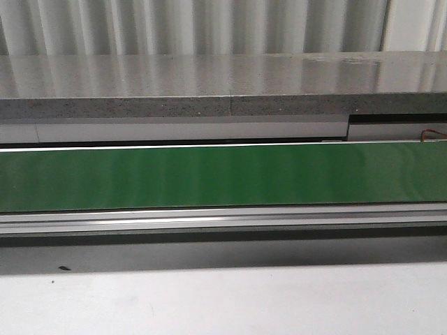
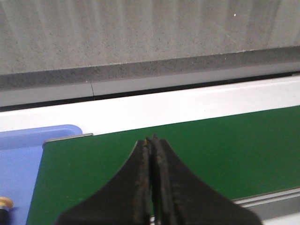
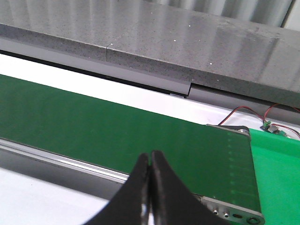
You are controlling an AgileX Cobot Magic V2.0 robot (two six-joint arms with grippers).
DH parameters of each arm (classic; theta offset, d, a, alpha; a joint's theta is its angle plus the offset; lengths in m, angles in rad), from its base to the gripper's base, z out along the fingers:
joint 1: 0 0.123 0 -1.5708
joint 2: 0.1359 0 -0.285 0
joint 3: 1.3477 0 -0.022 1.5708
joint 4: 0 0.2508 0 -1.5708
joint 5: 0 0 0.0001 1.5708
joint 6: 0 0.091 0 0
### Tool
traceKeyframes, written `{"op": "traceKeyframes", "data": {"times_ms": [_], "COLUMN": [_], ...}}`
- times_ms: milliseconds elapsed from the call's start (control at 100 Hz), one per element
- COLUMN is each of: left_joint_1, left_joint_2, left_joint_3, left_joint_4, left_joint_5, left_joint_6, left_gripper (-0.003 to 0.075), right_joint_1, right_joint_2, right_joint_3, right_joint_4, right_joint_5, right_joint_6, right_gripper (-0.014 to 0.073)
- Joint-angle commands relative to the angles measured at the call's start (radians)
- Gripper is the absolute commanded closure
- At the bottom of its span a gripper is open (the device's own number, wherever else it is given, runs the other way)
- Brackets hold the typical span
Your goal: Move button from right to left
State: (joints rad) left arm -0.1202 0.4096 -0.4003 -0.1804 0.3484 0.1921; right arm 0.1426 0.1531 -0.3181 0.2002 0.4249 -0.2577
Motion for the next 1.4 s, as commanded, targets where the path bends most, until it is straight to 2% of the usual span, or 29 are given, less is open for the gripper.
{"op": "traceKeyframes", "data": {"times_ms": [0, 370, 540, 690, 940, 1010, 1060, 1390], "left_joint_1": [-0.004, -0.004, -0.005, 0.042, 0.085, 0.085, 0.085, 0.082], "left_joint_2": [-0.059, -0.203, -0.264, -0.322, -0.435, -0.446, -0.446, -0.446], "left_joint_3": [0.001, 0.107, 0.174, 0.262, 0.396, 0.446, 0.439, 0.442], "left_joint_4": [-0.011, -0.01, 0.033, 0.18, 0.18, 0.18, 0.18, 0.169], "left_joint_5": [-0.084, -0.093, -0.162, -0.234, -0.251, -0.296, -0.225, -0.22], "left_joint_6": [-0.013, -0.013, -0.012, -0.178, -0.178, -0.178, -0.178, -0.178], "left_gripper": [0.0741, 0.0741, 0.0741, 0.0741, 0.0741, 0.0741, 0.0741, 0.0741], "right_joint_1": [0.003, 0.003, 0.003, 0.003, 0.003, 0.003, 0.003, 0.003], "right_joint_2": [0.008, 0.008, 0.008, 0.008, 0.008, 0.008, 0.008, 0.009], "right_joint_3": [-0.024, -0.024, -0.024, -0.024, -0.024, -0.024, -0.024, -0.024], "right_joint_4": [0.004, 0.004, 0.004, 0.004, 0.004, 0.004, 0.004, 0.004], "right_joint_5": [-0.078, -0.078, -0.078, -0.078, -0.078, -0.078, -0.077, -0.077], "right_joint_6": [-0.012, -0.012, -0.012, -0.012, -0.012, -0.012, -0.012, -0.012], "right_gripper": [0.0662, 0.0662, 0.0662, 0.0662, 0.0662, 0.0662, 0.0662, 0.0662]}}
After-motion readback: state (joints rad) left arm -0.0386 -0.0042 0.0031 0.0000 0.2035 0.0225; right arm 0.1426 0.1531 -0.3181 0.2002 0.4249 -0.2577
